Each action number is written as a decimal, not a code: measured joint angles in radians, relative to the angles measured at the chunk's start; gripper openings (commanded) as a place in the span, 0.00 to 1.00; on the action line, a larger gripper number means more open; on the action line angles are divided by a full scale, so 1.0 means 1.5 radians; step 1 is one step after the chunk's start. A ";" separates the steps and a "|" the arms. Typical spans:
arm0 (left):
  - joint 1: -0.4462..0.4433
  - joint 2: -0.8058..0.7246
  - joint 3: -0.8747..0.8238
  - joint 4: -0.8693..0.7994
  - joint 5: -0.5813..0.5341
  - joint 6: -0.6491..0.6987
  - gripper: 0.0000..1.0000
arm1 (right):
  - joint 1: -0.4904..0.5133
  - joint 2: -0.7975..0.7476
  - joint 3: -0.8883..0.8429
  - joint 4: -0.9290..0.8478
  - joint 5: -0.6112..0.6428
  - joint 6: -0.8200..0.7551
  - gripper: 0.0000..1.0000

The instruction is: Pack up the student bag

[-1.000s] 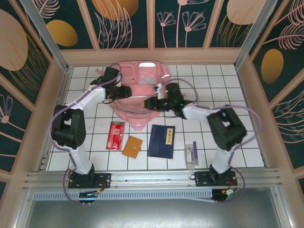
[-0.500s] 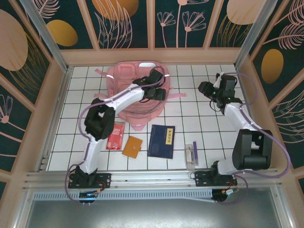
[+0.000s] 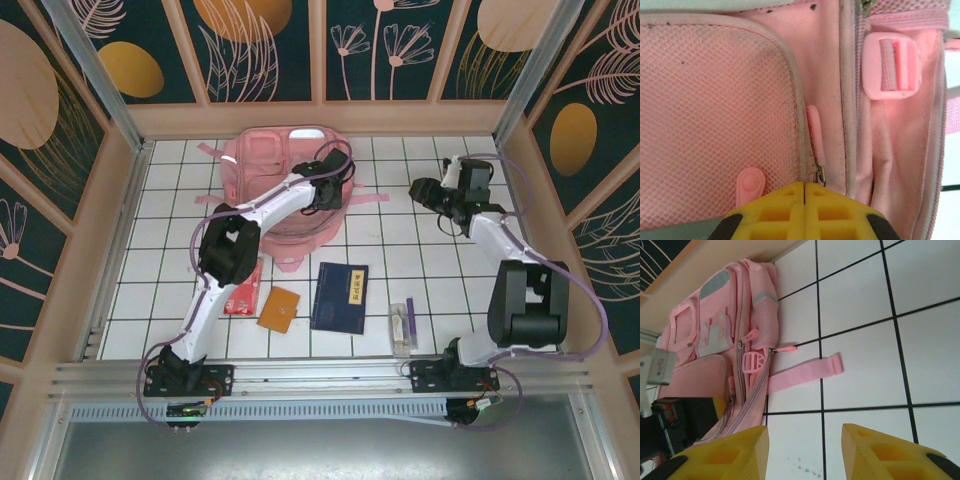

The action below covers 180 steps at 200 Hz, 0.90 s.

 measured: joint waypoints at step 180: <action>0.033 -0.128 -0.061 -0.031 0.081 0.050 0.70 | 0.155 0.266 0.163 -0.066 -0.062 -0.763 0.43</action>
